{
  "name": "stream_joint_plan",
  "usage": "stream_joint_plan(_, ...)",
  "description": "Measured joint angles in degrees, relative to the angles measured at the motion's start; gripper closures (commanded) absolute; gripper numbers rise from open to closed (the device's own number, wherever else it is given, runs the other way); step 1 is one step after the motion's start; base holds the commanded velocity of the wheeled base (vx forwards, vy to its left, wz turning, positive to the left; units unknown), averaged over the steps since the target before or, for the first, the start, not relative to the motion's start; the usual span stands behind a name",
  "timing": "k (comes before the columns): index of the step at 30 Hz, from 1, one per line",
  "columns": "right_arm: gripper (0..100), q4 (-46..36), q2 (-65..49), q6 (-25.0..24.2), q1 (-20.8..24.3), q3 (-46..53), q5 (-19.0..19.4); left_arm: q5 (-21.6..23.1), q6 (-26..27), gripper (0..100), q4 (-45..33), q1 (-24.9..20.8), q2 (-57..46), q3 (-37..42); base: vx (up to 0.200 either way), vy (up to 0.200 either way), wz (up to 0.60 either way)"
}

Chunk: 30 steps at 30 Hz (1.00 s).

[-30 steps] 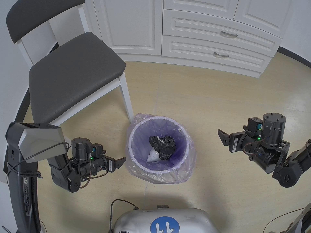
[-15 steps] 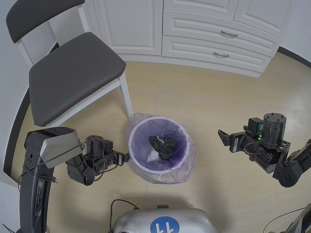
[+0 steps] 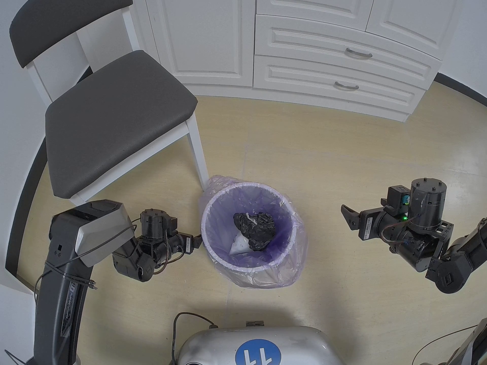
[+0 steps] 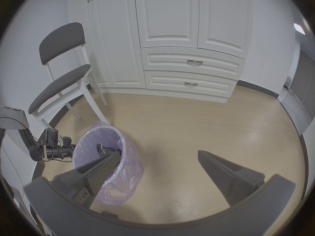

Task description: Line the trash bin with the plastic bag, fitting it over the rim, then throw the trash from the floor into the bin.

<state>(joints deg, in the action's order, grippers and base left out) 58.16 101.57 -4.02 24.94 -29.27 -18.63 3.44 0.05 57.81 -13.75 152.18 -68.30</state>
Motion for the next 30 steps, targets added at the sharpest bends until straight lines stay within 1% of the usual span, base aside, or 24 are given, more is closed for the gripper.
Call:
stream_joint_plan(2, 0, 0.00, 0.00, 0.00, 0.00, 0.00, 0.02, -0.05, 0.13, 0, 0.22, 0.15, 0.11, 0.56, 0.000, 0.000, 0.00)
stream_joint_plan(8, 0, 0.00, -0.06, 0.00, 0.00, 0.06, 0.00, 0.30, 0.90, 0, 2.46, 1.96, -1.24, 5.63, 0.000, 0.000, 0.00)
stream_joint_plan(11, 0, 0.00, -0.11, -0.02, 0.02, 0.06, 0.00, 0.88, 0.88, 0, 3.50, 4.16, -3.15, 7.58, 0.000, 0.000, 0.00)
stream_joint_plan(14, 0, 0.02, -0.13, -0.02, 0.11, 0.02, 0.00, 2.91, 0.05, 0, 3.58, 6.51, -5.45, 8.55, 0.000, 0.000, 0.00)
stream_joint_plan(16, 0, 0.06, -0.15, -0.07, 0.16, 0.00, -0.01, 4.36, -1.00, 0, 3.56, 7.11, -6.80, 8.85, 0.000, 0.000, 0.00)
stream_joint_plan(18, 0, 0.09, -0.15, -0.05, 0.16, 0.00, 0.00, 4.72, -1.30, 0, 3.56, 7.52, -7.80, 8.98, 0.000, 0.000, 0.00)
stream_joint_plan(21, 0, 0.09, -0.13, -0.05, 0.16, 0.02, -0.01, 4.71, -1.30, 0, 3.55, 7.61, -8.66, 8.89, 0.000, 0.000, 0.00)
stream_joint_plan(23, 0, 0.09, -0.11, -0.07, 0.16, 0.04, -0.01, 4.74, -1.30, 0, 3.34, 6.86, -8.87, 8.36, 0.000, 0.000, 0.00)
stream_joint_plan(27, 0, 0.09, 0.02, -0.07, 0.16, 0.00, -0.01, 4.77, -1.52, 0, 3.08, 5.95, -8.68, 5.90, 0.000, 0.000, 0.00)
stream_joint_plan(29, 0, 0.09, 0.09, -0.10, 0.17, -0.05, 0.00, 4.58, -2.56, 0, 2.79, 5.41, -8.40, 3.78, 0.000, 0.000, 0.00)
stream_joint_plan(30, 0, 0.09, 0.11, -0.10, 0.17, -0.07, -0.01, 4.57, -3.96, 0, 2.54, 4.83, -8.20, 2.27, 0.000, 0.000, 0.00)
